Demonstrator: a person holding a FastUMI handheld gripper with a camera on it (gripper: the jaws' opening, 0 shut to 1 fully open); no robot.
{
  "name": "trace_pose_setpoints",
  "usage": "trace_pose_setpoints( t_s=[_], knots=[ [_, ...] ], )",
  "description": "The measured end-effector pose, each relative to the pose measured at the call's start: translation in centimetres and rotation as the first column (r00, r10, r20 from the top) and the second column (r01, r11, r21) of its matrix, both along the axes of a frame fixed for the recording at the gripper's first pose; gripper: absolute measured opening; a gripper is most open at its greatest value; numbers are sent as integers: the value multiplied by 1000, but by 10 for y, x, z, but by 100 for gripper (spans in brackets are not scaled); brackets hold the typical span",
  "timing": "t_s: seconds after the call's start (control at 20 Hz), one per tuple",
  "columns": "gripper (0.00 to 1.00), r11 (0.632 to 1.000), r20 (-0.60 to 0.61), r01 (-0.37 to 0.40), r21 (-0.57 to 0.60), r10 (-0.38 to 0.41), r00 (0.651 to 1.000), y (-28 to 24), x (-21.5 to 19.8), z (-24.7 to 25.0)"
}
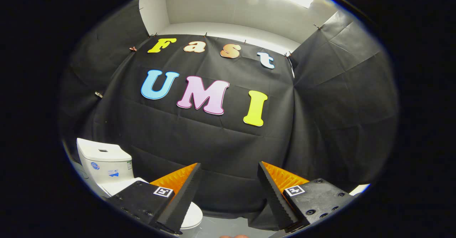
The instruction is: Open the toilet lid.
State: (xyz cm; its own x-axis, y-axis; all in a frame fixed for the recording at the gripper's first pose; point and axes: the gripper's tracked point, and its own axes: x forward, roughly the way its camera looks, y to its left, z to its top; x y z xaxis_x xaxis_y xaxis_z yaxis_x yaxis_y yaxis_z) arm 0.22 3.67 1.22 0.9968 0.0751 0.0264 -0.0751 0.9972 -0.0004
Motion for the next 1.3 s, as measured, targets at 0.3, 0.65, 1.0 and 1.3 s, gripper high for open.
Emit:
trace_pose_setpoints(
  t_s=[0.3, 0.65, 1.0, 1.3],
  knots=[
    [97, 1000, -14, -27, 3, 27, 1000, 31, 22, 7],
    [98, 947, -348, 108, 302, 4, 937, 74, 27, -94],
    [98, 854, -601, 362, 373, -75, 796, 47, 1, -221],
    [98, 728, -740, 491, 479, 35, 671, 65, -37, -279]
  ],
)
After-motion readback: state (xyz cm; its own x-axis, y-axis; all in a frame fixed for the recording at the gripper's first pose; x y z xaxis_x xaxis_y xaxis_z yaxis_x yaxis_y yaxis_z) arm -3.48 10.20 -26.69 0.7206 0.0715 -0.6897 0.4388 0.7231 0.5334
